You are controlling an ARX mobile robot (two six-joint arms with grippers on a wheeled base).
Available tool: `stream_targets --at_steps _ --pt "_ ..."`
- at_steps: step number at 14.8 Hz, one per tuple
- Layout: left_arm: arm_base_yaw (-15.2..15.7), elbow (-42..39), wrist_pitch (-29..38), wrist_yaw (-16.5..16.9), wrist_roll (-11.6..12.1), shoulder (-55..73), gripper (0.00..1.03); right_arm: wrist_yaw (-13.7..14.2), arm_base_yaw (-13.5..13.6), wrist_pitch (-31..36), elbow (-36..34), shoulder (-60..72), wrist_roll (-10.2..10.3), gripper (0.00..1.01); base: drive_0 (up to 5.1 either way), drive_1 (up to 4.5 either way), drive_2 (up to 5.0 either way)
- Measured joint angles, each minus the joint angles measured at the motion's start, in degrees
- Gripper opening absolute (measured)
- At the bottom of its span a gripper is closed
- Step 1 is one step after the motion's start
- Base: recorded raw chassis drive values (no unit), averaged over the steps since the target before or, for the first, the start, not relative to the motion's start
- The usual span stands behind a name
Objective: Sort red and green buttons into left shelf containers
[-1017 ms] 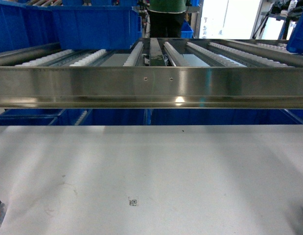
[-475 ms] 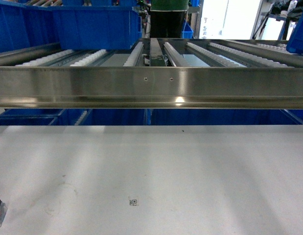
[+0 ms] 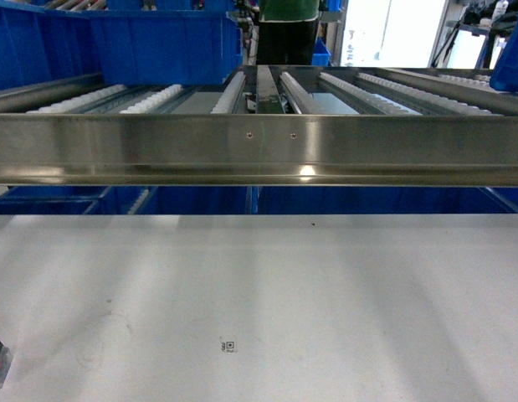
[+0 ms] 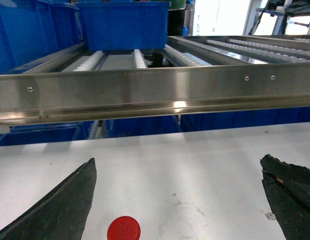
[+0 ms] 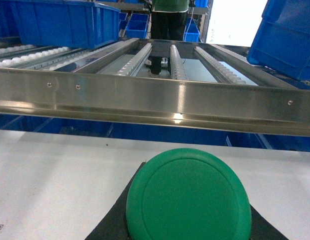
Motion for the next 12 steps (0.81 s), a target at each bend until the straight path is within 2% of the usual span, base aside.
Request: stream_targets --at_steps 2,4,6,7,9,12 --pt "3.0 0.0 6.1 0.3 0.0 6.8 0.98 0.0 0.0 0.0 0.0 0.0 0.0 0.26 0.0 0.00 0.0" --pt "8.1 1.3 17.4 2.7 -0.4 21.4 0.98 0.0 0.0 0.0 0.0 0.0 0.0 0.26 0.0 0.00 0.0" --pt "9.9 8.0 25.3 5.1 -0.6 39.5 0.98 0.0 0.0 0.0 0.0 0.0 0.0 0.26 0.0 0.00 0.0" --pt "10.3 10.7 25.1 5.9 -0.6 45.4 0.98 0.0 0.0 0.0 0.0 0.0 0.0 0.26 0.0 0.00 0.0" --pt "10.0 13.8 22.6 4.7 0.3 54.4 0.98 0.0 0.0 0.0 0.0 0.0 0.0 0.26 0.0 0.00 0.0" --pt "8.1 17.5 20.0 2.5 1.2 60.5 0.98 0.0 0.0 0.0 0.0 0.0 0.0 0.26 0.0 0.00 0.0"
